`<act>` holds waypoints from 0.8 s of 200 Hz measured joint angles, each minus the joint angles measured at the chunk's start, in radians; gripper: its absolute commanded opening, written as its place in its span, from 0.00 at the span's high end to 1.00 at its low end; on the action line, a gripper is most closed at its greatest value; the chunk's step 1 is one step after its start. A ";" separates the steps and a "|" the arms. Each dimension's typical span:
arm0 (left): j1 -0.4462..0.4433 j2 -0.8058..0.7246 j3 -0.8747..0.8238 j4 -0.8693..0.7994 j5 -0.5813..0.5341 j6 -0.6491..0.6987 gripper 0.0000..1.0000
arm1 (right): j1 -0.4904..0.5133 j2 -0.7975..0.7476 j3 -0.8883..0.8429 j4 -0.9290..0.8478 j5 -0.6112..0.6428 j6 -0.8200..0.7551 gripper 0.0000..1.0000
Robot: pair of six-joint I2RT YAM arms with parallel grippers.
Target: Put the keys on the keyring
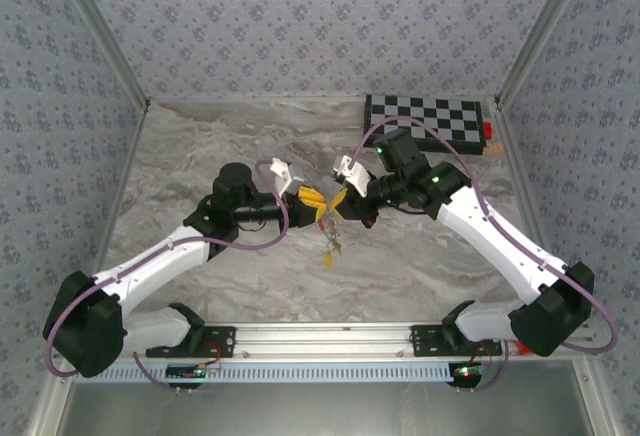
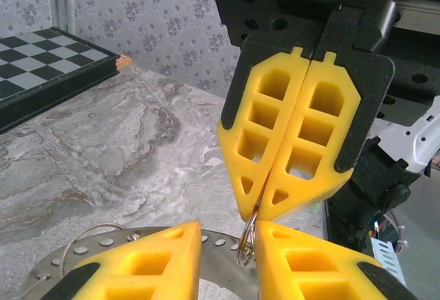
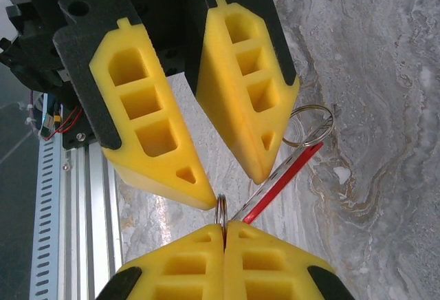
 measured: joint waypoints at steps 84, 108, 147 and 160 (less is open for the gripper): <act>0.000 0.031 0.012 0.000 0.036 -0.004 0.75 | 0.008 0.000 0.000 0.001 0.001 0.000 1.00; 0.000 0.032 0.012 0.003 0.045 -0.009 0.81 | 0.008 0.000 0.000 0.002 0.004 0.000 1.00; 0.001 0.032 0.012 0.008 0.068 -0.015 1.00 | 0.008 0.000 0.000 0.008 0.016 0.000 1.00; 0.002 0.032 0.012 0.008 0.071 -0.015 1.00 | 0.008 0.000 0.000 0.008 0.016 0.000 1.00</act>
